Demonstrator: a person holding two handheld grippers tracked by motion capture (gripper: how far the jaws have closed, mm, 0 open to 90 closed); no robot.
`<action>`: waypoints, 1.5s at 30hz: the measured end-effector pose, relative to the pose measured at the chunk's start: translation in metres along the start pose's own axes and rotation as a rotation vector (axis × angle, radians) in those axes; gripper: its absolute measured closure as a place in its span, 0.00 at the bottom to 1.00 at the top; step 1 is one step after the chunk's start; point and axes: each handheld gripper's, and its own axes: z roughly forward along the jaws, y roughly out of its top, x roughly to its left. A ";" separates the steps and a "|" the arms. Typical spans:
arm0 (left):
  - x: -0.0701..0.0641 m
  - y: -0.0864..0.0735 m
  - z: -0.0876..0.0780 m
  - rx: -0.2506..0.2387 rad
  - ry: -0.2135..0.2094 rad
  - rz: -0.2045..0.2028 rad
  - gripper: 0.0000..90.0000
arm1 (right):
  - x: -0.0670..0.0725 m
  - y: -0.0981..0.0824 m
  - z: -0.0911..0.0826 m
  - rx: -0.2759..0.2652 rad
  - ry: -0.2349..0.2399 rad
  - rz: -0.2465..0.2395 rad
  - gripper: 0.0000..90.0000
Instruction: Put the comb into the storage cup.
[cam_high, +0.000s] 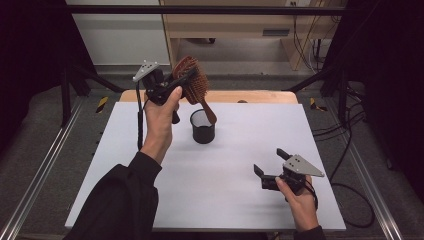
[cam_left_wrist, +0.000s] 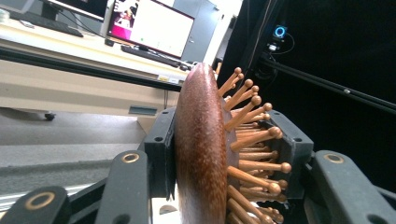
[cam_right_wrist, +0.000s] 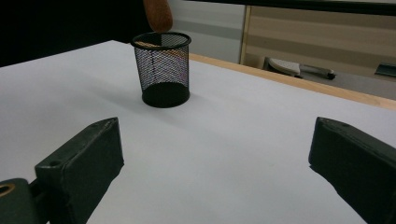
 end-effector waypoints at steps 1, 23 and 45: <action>0.001 -0.001 0.001 -0.003 0.004 0.000 0.56 | 0.000 0.000 0.000 0.001 0.001 0.000 0.04; 0.020 -0.011 0.010 -0.048 0.075 0.001 0.56 | 0.001 -0.002 0.002 0.011 0.002 0.006 0.04; 0.019 -0.022 0.018 -0.006 0.079 0.052 0.56 | 0.000 -0.002 0.001 0.007 0.012 -0.005 0.04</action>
